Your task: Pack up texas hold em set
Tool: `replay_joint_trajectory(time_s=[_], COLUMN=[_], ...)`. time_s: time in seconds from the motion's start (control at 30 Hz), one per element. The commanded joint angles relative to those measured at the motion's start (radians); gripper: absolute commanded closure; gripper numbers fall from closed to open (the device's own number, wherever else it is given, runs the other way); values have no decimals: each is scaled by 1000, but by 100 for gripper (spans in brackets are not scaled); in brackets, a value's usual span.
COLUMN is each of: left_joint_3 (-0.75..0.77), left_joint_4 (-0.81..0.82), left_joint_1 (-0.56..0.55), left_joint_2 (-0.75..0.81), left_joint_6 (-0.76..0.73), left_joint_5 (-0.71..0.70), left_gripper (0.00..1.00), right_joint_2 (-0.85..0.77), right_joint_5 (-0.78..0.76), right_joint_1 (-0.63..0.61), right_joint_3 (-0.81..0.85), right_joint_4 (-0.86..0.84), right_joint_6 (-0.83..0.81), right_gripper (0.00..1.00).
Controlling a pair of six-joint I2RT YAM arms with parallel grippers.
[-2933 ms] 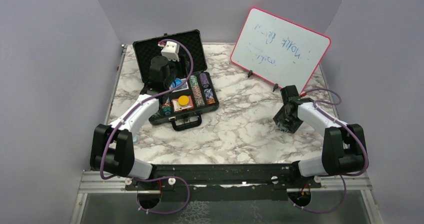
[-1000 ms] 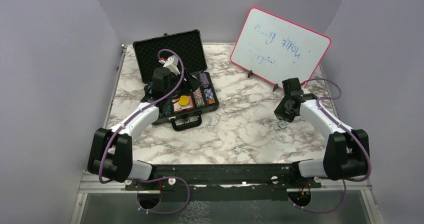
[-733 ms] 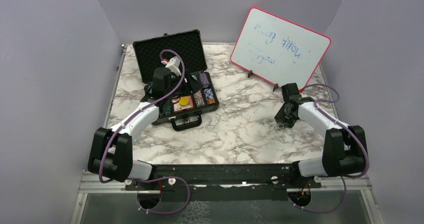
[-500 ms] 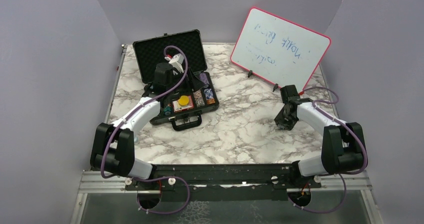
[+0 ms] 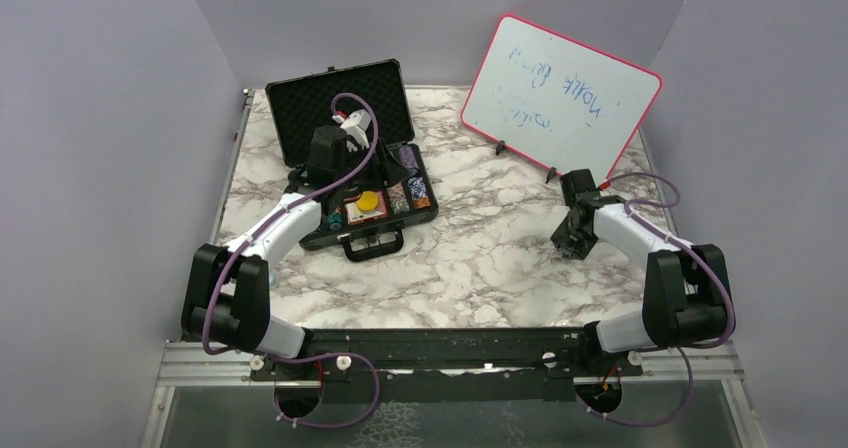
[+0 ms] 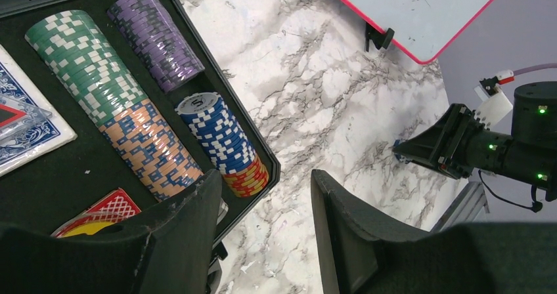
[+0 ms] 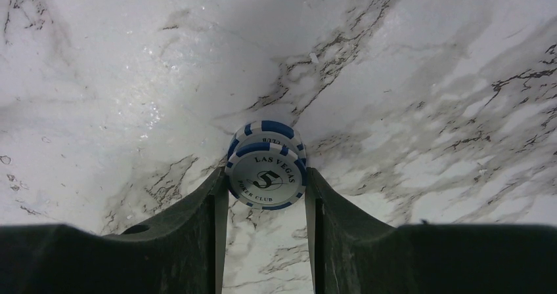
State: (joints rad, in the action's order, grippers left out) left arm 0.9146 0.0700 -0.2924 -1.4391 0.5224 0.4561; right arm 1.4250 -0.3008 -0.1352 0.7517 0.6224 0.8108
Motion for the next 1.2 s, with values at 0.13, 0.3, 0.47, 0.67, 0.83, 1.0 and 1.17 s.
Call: replay_joint_trajectory(time_s=[0.13,0.3,0.47,0.67,0.83,1.0,1.17], left_joint_3=[10,9,6,6,4,-10,-17], left_joint_4=[9,6,6,5,4,23,34], left_joint_1=[-5,-7,-7,-7,-7,-29,-83], left_joint_2=[10,14,12,8,8,11,10], left_joint_6=[-15,-21,-25,-28,-21,-15,-27], left_joint_5=[28,28,28,27,8,-10,-33], left_gripper=[45,45,45,45,44,41,40], right_joint_2=[-7,14,32,53,80,53,6], right_joint_5=[-51,-25,20,67,66,88,184], right_joint_1=[18,25,39,61,62,60,55], right_joint_3=[27,8,-11,-39,-20,-6,-5], right_joint_4=[-3,-33,-60,-97,-85,-49,-39], right_joint_6=[8,-1,-17,-40,-92,-116,-85], right_gripper=[50,44,40,49,73,79,80])
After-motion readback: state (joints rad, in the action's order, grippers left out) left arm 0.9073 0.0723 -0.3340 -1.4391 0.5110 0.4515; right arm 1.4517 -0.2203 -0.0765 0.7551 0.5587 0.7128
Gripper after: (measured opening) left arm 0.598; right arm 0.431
